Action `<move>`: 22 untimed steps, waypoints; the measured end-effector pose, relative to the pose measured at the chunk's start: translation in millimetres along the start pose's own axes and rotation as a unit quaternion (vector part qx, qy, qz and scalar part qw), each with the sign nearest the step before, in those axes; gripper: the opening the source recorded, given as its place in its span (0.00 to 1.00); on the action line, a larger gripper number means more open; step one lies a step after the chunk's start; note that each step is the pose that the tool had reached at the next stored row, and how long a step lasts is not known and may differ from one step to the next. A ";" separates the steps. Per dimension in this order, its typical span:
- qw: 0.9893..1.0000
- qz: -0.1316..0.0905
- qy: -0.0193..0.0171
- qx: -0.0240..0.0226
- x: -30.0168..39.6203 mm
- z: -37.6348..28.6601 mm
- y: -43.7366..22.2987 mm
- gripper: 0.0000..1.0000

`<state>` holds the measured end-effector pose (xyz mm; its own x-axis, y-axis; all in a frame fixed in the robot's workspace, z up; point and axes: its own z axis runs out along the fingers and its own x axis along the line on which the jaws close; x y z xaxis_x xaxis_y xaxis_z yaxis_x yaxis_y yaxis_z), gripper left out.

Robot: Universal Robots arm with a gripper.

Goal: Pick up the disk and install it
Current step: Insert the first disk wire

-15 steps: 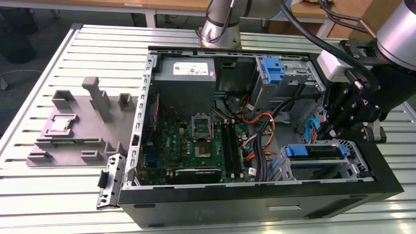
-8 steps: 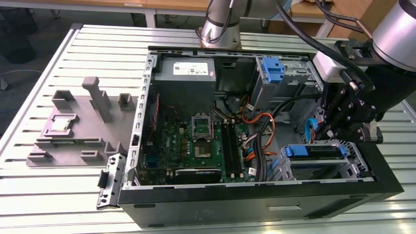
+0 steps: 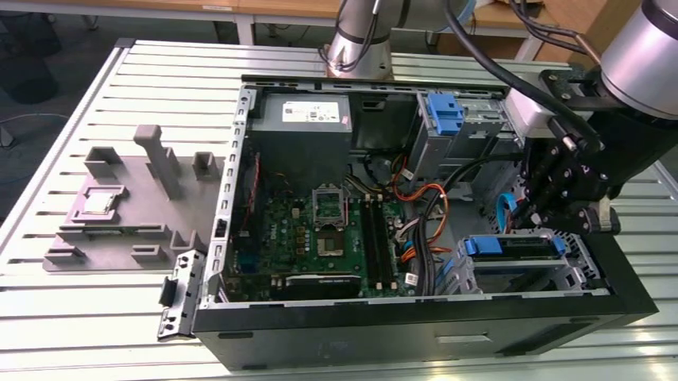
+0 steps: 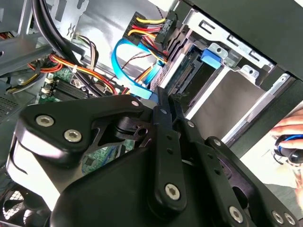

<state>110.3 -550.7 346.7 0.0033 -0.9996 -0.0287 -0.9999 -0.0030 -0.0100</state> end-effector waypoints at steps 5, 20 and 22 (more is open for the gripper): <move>1.000 -0.004 -0.001 0.011 0.1 1.1 0.1 0.16; 1.000 -0.004 -0.001 0.013 9.9 4.1 0.2 0.16; 1.000 -0.004 -0.001 0.013 10.3 4.7 0.2 0.16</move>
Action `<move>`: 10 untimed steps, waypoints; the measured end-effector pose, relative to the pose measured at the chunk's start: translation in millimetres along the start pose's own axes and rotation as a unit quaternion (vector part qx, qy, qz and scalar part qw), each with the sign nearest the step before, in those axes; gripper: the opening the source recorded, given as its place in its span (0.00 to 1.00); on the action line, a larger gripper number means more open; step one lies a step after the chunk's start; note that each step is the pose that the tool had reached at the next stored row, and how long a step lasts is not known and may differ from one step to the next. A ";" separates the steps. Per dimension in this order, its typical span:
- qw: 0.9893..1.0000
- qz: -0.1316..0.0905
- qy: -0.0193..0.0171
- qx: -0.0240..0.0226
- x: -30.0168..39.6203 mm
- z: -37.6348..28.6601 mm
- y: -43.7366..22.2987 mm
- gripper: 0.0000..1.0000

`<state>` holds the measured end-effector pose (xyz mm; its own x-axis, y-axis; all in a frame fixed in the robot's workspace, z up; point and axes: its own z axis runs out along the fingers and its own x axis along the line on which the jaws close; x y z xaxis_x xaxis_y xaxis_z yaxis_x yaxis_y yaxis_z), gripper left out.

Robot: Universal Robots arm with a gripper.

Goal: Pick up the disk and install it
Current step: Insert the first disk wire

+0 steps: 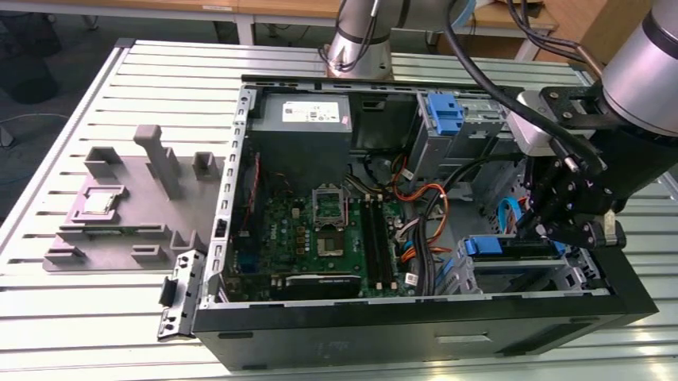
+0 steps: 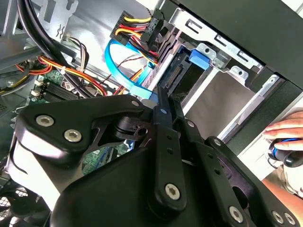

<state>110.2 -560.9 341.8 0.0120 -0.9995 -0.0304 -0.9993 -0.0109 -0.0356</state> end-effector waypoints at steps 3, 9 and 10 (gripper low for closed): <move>1.000 0.000 0.000 0.000 0.3 1.1 0.0 0.16; 1.000 0.000 0.000 0.000 0.4 3.1 0.0 0.16; 1.000 0.000 0.000 0.000 0.4 3.2 0.0 0.16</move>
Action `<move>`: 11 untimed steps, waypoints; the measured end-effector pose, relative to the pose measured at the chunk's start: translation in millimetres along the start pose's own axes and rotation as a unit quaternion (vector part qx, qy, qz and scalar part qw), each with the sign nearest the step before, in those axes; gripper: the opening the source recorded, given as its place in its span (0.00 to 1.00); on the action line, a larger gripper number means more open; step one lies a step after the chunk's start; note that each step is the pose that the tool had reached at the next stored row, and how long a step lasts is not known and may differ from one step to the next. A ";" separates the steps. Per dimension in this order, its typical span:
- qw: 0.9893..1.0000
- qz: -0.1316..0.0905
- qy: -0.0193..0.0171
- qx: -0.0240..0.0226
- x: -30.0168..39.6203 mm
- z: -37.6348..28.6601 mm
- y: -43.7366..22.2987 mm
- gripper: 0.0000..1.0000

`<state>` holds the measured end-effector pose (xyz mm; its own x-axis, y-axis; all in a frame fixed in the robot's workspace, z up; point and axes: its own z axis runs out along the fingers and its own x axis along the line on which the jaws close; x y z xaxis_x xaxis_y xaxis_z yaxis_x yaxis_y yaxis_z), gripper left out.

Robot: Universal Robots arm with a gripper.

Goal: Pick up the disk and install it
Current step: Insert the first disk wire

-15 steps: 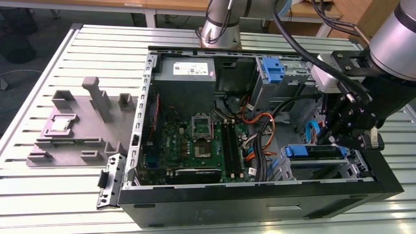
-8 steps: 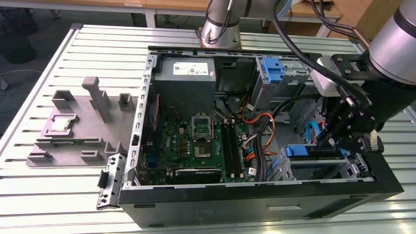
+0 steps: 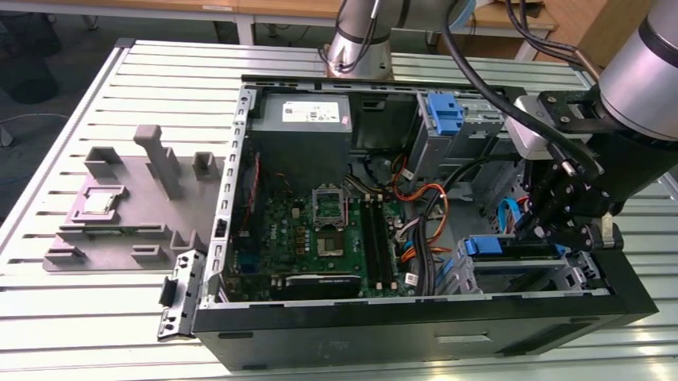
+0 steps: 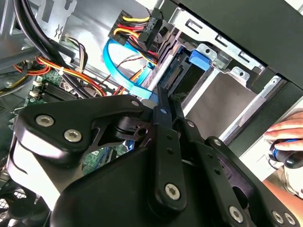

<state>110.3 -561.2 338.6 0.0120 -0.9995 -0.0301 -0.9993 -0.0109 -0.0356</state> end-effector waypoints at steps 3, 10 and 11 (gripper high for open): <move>1.000 0.000 0.000 0.000 0.0 0.0 0.0 0.16; 1.000 0.000 0.000 0.000 0.4 0.5 0.0 0.16; 1.000 0.000 0.000 0.000 0.5 0.9 0.0 0.16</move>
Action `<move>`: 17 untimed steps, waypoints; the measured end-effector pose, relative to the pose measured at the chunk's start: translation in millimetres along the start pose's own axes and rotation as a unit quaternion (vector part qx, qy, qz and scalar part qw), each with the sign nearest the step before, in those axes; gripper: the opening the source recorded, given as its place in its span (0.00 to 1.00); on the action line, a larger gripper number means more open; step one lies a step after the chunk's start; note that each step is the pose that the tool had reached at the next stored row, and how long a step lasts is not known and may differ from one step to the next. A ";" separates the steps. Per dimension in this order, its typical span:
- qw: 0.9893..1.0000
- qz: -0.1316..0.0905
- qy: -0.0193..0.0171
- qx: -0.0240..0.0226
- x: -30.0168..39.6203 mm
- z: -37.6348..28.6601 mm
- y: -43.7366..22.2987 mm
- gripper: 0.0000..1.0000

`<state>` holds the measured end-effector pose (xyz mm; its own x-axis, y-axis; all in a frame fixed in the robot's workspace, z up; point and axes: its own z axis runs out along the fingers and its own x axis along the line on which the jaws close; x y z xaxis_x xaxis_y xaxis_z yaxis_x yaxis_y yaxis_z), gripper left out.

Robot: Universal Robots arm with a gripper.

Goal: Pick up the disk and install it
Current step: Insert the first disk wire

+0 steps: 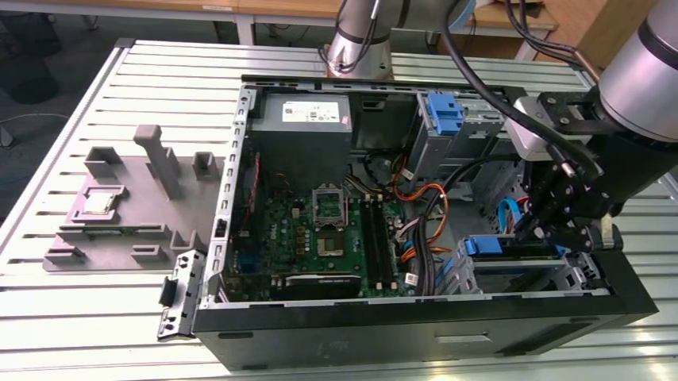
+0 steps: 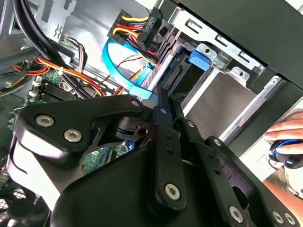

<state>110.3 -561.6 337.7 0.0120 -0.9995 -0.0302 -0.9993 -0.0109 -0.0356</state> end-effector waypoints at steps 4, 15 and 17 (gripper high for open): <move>1.000 0.000 0.000 0.000 0.1 1.0 0.0 0.16; 1.000 0.000 0.000 0.000 0.1 3.0 0.1 0.16; 1.000 0.000 0.000 0.000 0.2 3.0 0.1 0.16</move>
<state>110.3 -561.7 334.6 0.0120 -0.9995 -0.0300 -0.9993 -0.0109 -0.0356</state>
